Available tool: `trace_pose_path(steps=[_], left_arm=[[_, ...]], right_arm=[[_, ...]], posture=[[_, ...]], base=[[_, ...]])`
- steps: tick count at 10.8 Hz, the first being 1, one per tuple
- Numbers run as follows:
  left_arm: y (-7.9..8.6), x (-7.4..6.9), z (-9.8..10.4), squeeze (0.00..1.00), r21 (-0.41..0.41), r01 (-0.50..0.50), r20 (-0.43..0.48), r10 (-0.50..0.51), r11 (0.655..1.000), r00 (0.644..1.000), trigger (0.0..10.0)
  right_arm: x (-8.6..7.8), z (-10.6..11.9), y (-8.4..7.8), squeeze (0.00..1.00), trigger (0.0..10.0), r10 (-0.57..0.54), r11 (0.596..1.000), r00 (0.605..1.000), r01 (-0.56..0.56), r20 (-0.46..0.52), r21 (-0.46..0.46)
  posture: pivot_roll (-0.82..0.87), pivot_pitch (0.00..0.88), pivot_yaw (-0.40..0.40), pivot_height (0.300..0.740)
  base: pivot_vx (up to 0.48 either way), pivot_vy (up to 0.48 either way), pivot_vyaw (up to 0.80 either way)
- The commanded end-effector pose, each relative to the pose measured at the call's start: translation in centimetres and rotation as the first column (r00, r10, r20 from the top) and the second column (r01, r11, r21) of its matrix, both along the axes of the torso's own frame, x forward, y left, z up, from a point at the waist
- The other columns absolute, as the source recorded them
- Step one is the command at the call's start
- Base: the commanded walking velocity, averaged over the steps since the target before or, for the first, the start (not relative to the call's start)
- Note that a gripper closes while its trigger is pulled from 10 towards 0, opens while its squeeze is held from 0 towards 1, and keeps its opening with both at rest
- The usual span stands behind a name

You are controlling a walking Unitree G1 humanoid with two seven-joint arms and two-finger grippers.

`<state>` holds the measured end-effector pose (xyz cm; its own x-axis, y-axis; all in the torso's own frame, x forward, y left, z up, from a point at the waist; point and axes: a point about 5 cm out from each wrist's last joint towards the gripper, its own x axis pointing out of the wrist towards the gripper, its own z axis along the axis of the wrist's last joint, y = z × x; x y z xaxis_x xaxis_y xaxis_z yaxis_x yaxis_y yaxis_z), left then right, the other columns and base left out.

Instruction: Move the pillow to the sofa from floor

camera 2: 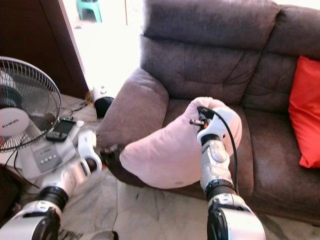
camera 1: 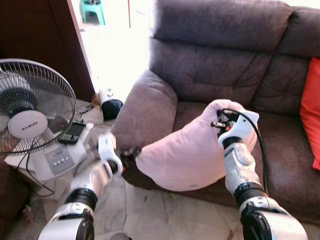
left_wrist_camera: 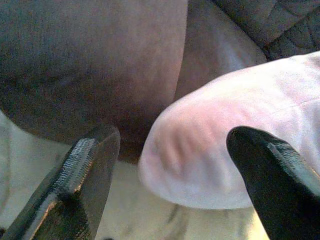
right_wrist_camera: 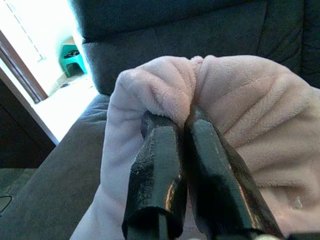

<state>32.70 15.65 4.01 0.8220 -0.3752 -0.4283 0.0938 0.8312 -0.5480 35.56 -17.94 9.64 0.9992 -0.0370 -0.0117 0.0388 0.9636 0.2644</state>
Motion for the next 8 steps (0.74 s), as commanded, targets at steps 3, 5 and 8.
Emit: trace_pose_path(steps=[3, 5, 8], left_arm=[[-1.5, 0.5, 0.0, 0.0, -0.089, 0.003, -0.004, -0.003, 0.996, 1.0, 10.0], [-2.2, 1.0, 0.5, 0.0, -0.152, -0.015, 0.013, 0.017, 0.988, 1.0, 10.0], [-2.0, 0.9, 0.0, 0.0, -0.1, -0.032, -0.043, 0.028, 0.994, 0.999, 10.0]], right_arm=[[-0.5, -0.7, -0.1, 0.0, 10.0, -0.003, 1.0, 1.0, 0.003, -0.025, 0.015], [-0.6, -0.6, -0.1, 0.0, 10.0, -0.006, 1.0, 1.0, 0.006, -0.013, 0.016], [-0.9, -0.4, -0.4, 0.0, 10.0, -0.013, 1.0, 1.0, 0.013, 0.006, 0.014]], posture=[[0.12, 0.115, -0.015, 0.74], [0.1, 0.125, -0.01, 0.74], [0.07, 0.145, 0.001, 0.74]], base=[[0.0, 0.0, 0.0], [0.0, 0.0, 0.0], [0.0, 0.0, 0.0]])
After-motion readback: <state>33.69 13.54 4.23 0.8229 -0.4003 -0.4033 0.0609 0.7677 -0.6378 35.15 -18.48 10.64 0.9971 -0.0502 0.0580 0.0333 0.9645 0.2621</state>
